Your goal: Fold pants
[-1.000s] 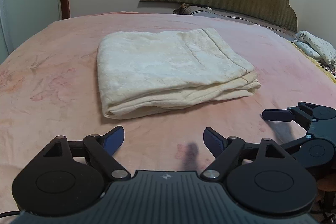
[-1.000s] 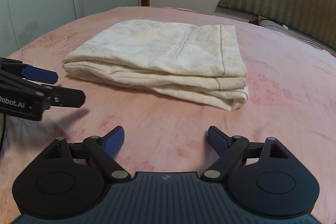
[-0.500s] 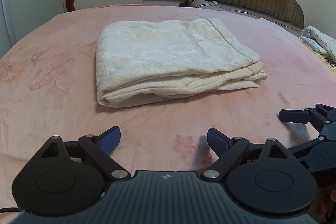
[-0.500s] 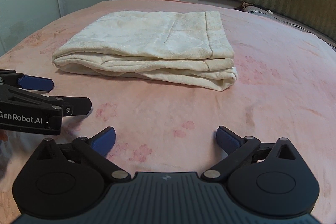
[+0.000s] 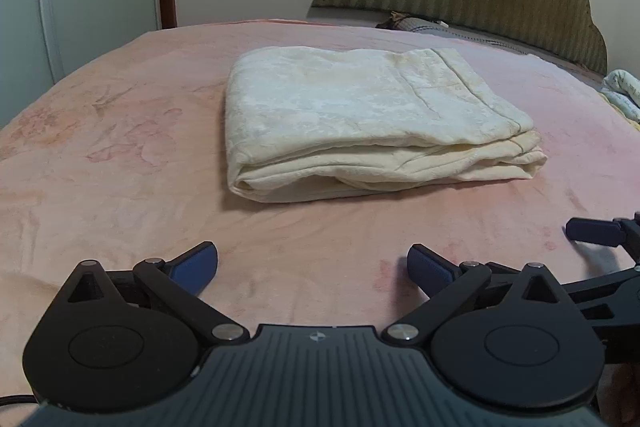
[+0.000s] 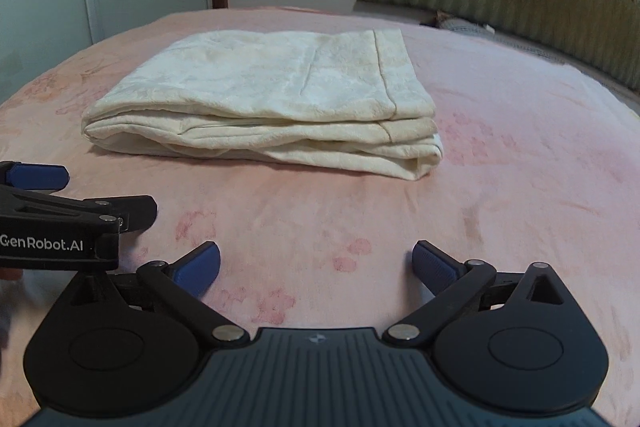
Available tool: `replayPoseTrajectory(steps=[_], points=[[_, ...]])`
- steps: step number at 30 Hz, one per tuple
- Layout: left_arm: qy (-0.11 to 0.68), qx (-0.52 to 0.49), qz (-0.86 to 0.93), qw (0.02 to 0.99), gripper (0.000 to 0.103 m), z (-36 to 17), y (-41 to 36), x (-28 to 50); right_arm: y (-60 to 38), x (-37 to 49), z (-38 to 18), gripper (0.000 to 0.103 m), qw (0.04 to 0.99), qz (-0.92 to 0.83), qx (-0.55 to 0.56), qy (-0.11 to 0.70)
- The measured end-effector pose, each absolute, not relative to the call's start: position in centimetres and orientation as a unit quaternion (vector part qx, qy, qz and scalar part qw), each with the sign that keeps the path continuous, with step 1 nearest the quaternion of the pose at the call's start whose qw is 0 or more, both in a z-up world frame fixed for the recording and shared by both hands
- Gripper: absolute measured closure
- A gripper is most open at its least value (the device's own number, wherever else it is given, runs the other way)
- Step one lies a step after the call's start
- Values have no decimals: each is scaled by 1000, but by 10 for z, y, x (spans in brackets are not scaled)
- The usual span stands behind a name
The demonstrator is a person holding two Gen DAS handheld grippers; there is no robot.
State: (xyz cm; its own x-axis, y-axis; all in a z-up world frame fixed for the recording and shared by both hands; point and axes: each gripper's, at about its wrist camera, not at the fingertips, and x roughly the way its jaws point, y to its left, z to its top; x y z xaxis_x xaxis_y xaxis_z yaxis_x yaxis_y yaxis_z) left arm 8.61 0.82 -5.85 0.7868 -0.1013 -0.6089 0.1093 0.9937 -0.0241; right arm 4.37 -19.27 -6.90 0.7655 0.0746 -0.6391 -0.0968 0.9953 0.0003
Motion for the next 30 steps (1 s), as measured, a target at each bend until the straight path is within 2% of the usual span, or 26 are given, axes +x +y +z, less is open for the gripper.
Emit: replayPoseTrajectory(steps=[11, 30], points=[[324, 31, -56, 944, 0, -64, 10, 85, -214, 38, -71, 0, 942, 0, 43, 333], [325, 28, -63, 943, 0, -66, 15, 84, -227, 33, -74, 0, 942, 1, 19, 336]])
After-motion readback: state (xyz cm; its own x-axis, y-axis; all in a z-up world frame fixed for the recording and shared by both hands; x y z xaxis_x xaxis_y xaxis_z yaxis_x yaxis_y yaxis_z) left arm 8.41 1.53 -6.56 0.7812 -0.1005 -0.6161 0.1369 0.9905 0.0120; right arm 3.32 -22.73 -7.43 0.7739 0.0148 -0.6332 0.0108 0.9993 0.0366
